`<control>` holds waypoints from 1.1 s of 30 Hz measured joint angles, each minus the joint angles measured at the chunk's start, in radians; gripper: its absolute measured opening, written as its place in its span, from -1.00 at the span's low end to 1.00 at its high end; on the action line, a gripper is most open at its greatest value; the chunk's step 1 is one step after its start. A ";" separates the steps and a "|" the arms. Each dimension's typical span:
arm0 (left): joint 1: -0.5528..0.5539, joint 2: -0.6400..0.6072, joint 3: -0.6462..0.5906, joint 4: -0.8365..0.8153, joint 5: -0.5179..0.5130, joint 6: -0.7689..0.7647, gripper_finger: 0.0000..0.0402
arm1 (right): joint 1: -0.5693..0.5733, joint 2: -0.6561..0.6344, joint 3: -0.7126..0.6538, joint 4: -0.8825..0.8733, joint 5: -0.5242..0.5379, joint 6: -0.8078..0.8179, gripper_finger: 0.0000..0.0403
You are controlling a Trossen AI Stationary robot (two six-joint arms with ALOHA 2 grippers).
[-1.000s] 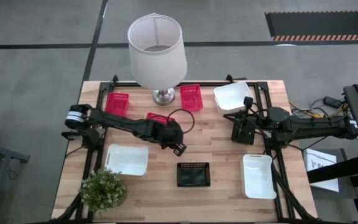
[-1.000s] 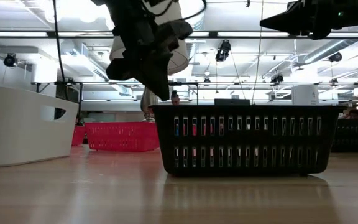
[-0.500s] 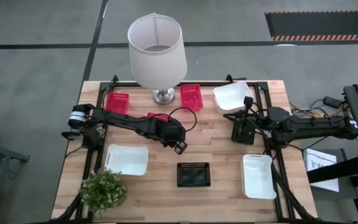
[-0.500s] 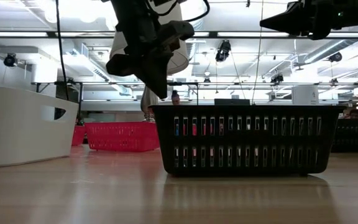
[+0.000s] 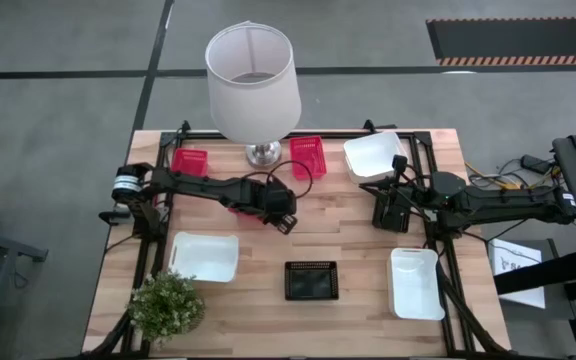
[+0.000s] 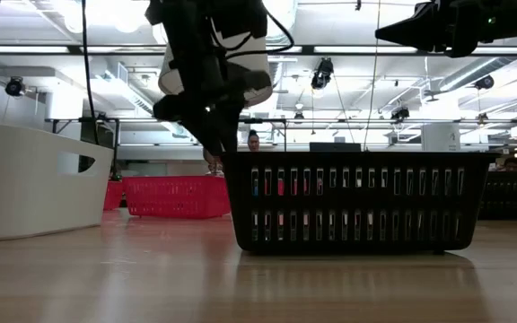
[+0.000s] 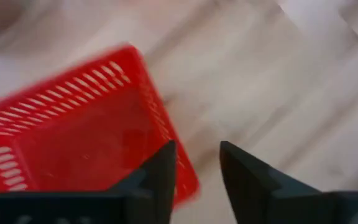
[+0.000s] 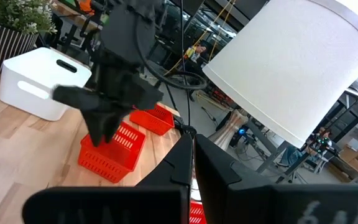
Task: Stack baskets by color
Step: Stack the bottom red bin on top of the left red bin
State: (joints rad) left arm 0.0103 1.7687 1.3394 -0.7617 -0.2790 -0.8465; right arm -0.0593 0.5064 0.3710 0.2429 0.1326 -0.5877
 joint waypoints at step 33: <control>0.054 0.140 -0.034 0.075 -0.040 -0.053 -0.84 | 0.000 0.000 0.000 -0.022 0.000 -0.017 -0.96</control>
State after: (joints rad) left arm 0.0643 1.9085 1.3051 -0.6868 -0.3192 -0.8993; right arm -0.0596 0.5068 0.3706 0.2207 0.1329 -0.6048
